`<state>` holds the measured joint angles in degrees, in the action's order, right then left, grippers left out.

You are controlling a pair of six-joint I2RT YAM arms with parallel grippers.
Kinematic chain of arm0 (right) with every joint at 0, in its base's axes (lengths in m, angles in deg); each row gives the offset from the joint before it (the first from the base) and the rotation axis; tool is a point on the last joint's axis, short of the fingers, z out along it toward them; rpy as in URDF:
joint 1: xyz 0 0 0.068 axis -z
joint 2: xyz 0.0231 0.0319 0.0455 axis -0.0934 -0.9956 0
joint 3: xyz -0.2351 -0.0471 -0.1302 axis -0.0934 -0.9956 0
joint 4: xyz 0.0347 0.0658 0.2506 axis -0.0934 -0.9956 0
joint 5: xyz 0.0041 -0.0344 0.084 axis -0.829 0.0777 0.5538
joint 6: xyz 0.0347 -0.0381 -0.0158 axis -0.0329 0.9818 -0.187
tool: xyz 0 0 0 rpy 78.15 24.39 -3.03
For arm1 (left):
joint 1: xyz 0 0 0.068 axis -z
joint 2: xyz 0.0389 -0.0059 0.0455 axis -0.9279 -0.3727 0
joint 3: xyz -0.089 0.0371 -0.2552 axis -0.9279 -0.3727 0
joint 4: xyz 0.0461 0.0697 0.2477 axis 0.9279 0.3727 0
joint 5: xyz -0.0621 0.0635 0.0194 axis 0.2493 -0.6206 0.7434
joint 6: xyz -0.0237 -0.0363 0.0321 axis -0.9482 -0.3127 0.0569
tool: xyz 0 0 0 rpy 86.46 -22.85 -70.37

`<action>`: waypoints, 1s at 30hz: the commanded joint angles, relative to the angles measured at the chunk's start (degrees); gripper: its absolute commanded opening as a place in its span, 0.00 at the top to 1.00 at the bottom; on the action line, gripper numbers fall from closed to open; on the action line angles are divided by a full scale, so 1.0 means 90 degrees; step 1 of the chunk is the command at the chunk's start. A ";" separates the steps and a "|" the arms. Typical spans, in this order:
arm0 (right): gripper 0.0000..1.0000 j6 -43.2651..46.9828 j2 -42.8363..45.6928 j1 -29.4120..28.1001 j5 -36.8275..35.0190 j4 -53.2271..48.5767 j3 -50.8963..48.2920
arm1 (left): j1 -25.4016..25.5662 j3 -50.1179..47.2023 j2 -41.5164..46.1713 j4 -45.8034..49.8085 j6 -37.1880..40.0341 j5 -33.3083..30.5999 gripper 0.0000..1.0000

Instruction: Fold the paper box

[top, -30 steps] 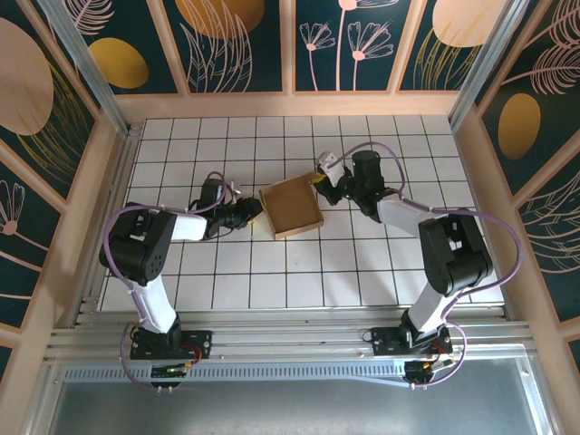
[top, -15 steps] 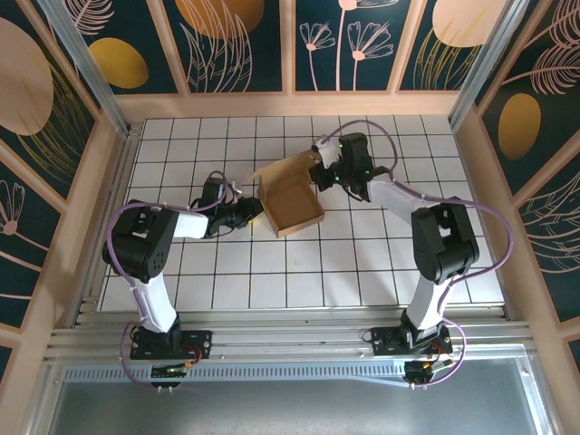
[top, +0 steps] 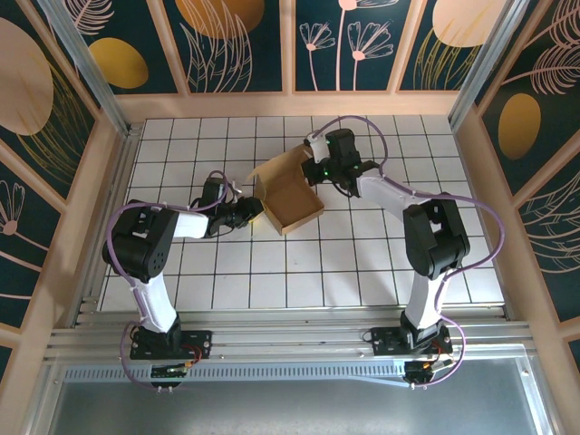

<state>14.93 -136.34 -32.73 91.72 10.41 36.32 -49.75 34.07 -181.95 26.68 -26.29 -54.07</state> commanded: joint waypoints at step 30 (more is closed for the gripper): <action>0.96 -0.0277 0.0020 -0.0922 -0.0725 0.0328 -0.2684 | 0.0047 0.0318 0.0022 0.0011 0.0195 -0.0156 0.69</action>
<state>9.51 -130.68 -36.73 82.28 32.51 17.78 -50.12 34.81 -181.95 27.60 -25.86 -54.51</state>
